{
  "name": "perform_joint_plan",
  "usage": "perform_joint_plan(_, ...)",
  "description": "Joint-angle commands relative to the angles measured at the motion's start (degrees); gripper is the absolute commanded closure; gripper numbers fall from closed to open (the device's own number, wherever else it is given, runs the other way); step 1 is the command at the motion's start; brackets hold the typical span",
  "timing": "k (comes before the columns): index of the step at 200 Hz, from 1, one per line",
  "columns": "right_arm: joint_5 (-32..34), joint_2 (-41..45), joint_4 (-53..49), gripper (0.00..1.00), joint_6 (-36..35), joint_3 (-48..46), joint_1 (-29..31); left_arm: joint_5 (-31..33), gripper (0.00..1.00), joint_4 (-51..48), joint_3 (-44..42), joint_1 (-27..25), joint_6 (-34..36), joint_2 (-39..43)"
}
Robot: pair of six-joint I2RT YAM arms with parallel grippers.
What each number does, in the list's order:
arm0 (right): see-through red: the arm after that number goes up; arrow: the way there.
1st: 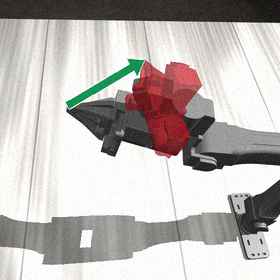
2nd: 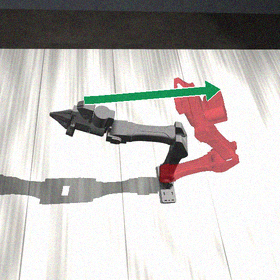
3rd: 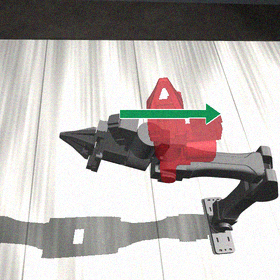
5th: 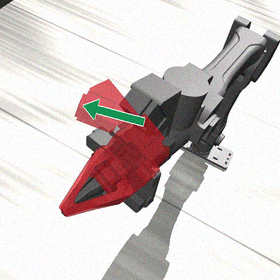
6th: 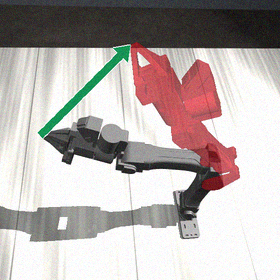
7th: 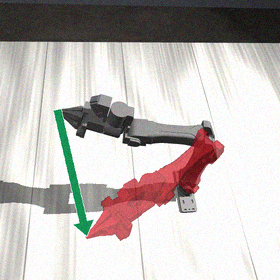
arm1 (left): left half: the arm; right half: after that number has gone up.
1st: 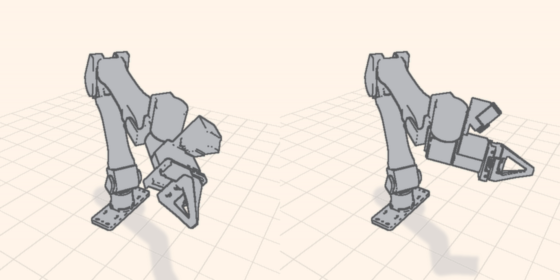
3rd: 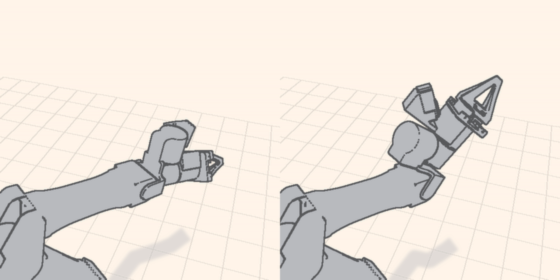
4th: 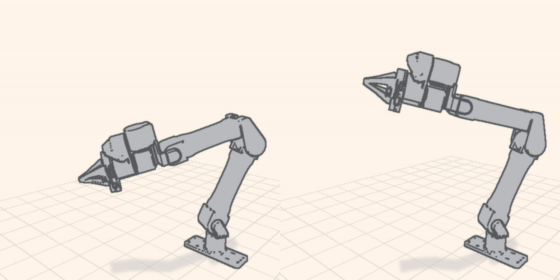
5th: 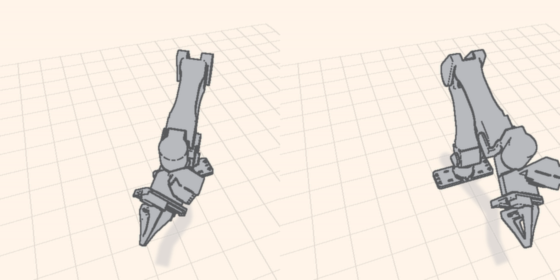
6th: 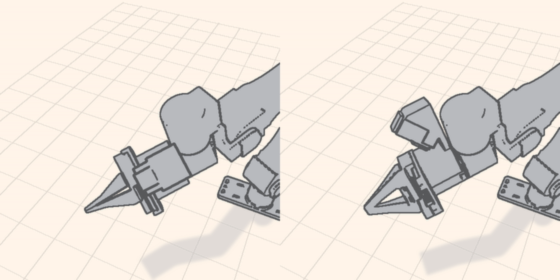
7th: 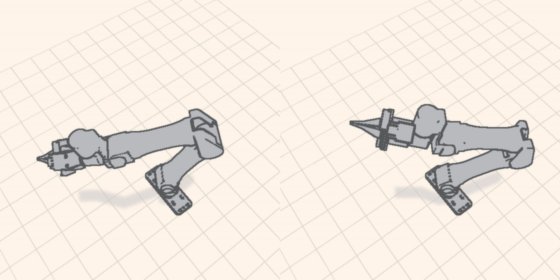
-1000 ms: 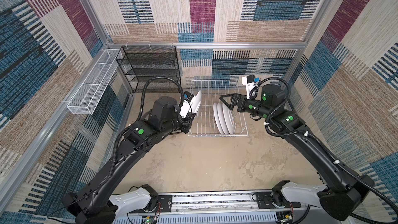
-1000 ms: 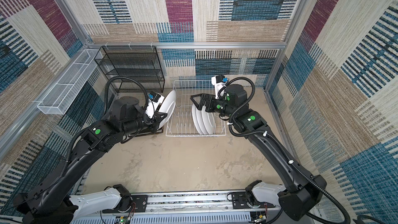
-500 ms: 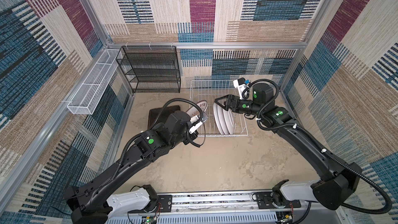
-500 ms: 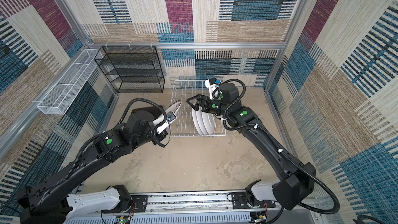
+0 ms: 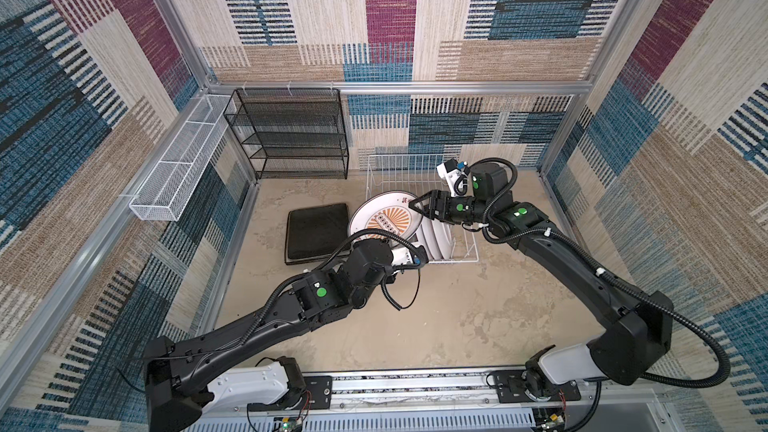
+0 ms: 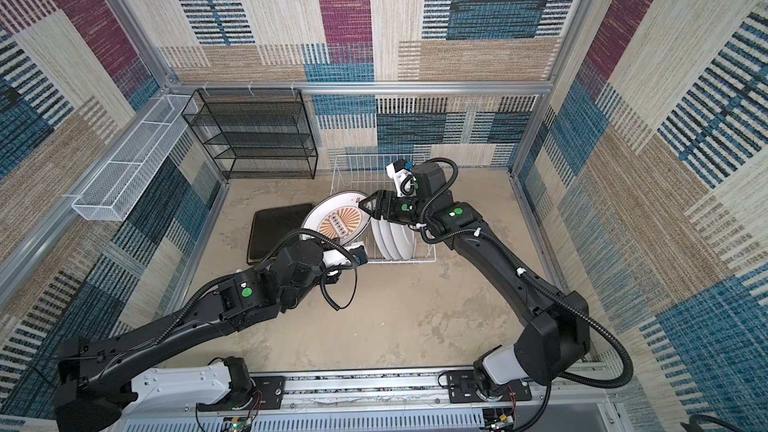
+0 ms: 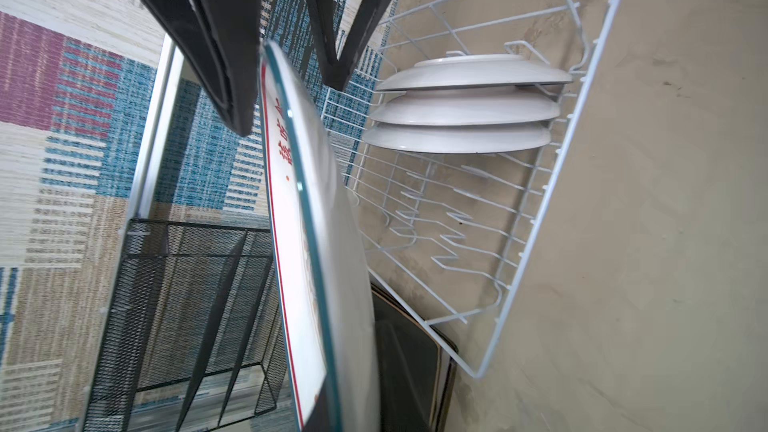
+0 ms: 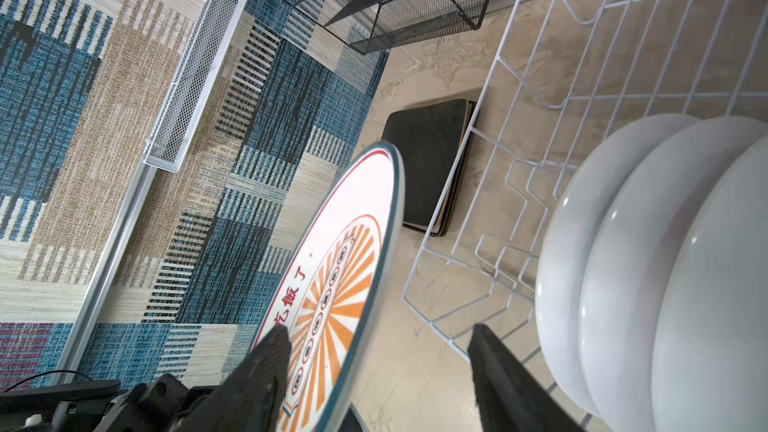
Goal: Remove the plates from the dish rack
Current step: 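Swing the plate toward the robot while the right gripper reaches to its rim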
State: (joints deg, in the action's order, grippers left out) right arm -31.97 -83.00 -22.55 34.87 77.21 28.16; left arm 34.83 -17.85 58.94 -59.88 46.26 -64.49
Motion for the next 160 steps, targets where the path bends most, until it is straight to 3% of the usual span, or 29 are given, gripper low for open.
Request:
perform_joint_plan(1, -1.52, -0.23, -0.13, 0.32, 0.02, -0.51, 0.08, 3.04, 1.00, 9.46, -1.74, -0.50, 6.34, 0.06)
perform_joint_plan(160, -6.46, -1.33, 3.64, 0.88, 3.89, -4.06, 0.57, 2.97, 1.00, 15.77, -8.06, -1.98, 11.27, -0.77)
